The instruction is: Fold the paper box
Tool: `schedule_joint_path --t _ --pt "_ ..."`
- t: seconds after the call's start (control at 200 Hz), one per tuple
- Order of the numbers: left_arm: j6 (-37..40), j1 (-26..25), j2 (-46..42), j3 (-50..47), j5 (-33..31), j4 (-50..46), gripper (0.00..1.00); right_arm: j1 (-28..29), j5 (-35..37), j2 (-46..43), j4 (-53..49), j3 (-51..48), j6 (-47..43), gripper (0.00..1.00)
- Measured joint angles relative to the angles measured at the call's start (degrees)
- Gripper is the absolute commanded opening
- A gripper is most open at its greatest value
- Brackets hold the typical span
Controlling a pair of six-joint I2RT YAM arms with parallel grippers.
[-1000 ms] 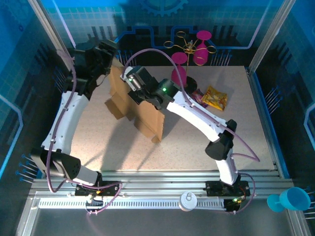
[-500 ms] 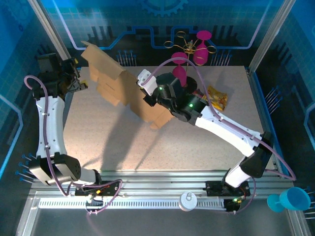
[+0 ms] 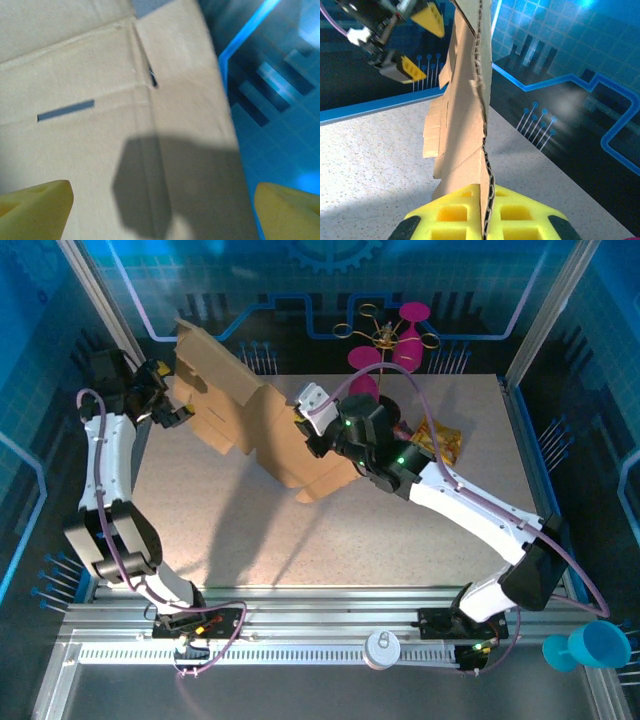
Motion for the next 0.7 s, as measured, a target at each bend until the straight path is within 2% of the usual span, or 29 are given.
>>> schedule_joint_path --t 0.44,0.7 --pt "-0.48 2.82 5.29 7.02 2.89 1.05 0.94 -1.14 -5.20 -1.14 1.09 -2.01 2.40 0.00" --pt "4.52 2.80 8.00 12.96 4.92 -2.05 0.91 -1.18 -6.29 -1.16 1.11 -2.32 2.51 0.00"
